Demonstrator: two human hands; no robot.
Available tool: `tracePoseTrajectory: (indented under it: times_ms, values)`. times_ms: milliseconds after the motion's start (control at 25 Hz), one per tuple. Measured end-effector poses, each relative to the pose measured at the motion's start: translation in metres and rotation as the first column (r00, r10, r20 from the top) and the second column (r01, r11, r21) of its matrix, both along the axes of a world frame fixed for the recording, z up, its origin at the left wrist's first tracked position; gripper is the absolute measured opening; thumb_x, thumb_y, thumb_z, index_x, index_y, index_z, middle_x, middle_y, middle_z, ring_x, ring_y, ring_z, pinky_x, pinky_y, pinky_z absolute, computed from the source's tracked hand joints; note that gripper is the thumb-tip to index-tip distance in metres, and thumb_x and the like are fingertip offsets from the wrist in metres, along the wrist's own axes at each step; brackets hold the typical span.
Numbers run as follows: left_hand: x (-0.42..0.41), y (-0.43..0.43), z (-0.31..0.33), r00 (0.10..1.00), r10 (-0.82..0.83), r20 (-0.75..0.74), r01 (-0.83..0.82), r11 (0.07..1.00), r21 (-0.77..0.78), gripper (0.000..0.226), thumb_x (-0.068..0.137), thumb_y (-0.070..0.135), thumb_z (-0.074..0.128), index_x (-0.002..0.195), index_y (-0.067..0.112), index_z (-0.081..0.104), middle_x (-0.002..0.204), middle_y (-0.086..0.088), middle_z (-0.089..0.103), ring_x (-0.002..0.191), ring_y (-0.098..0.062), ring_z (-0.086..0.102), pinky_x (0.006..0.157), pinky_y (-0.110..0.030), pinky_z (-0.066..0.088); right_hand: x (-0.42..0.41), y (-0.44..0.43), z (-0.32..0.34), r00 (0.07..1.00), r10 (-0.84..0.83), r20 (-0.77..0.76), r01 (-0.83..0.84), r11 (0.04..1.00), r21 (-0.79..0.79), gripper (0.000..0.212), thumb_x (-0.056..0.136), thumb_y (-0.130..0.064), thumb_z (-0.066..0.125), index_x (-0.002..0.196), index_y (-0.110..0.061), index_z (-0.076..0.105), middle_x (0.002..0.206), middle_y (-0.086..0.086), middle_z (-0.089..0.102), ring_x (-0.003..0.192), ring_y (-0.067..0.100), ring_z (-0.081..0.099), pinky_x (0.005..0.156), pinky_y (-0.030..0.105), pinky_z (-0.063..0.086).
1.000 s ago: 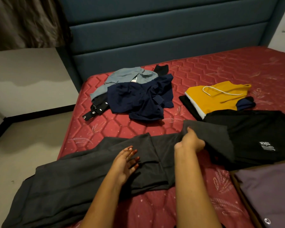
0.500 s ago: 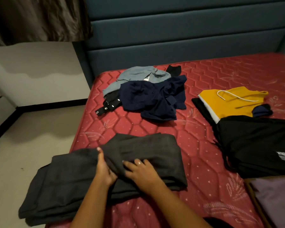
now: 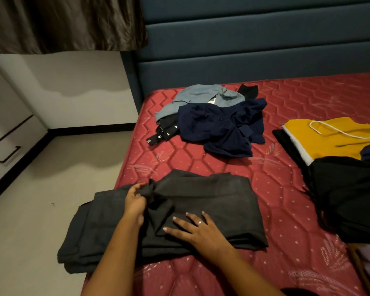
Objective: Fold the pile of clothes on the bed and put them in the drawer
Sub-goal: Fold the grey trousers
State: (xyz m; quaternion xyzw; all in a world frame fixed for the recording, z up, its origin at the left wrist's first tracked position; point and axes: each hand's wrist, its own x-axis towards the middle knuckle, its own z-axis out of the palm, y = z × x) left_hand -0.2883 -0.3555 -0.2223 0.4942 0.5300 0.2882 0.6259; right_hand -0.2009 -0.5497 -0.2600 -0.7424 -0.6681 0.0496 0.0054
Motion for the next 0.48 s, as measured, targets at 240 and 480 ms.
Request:
tracePoseTrajectory:
  times_ms: [240, 480]
  values:
    - [-0.055, 0.007, 0.006, 0.997, 0.016, 0.075, -0.005, 0.990, -0.142, 0.037, 0.101, 0.025, 0.043, 0.135, 0.036, 0.037, 0.117, 0.001, 0.050, 0.101, -0.022, 0.050, 0.082, -0.035, 0.042, -0.009, 0.018, -0.007, 0.997, -0.056, -0.062, 0.049, 0.993, -0.110, 0.066, 0.076, -0.019, 0.032, 0.139, -0.038, 0.038, 0.131, -0.010, 0.059, 0.114, 0.016, 0.062, 0.085, 0.044, 0.055]
    - [-0.029, 0.005, 0.002, 0.429, -0.185, -0.884, 0.602, 0.789, 0.127, 0.049, 0.087, 0.055, 0.058, 0.127, 0.025, 0.057, 0.139, -0.011, 0.036, 0.118, -0.034, 0.052, 0.093, -0.038, 0.045, -0.009, 0.019, 0.000, 0.994, 0.085, -0.062, -0.091, 0.991, -0.101, 0.091, 0.099, -0.009, 0.033, 0.118, -0.071, -0.031, 0.162, -0.007, 0.000, 0.149, 0.024, 0.000, 0.115, 0.055, 0.002]
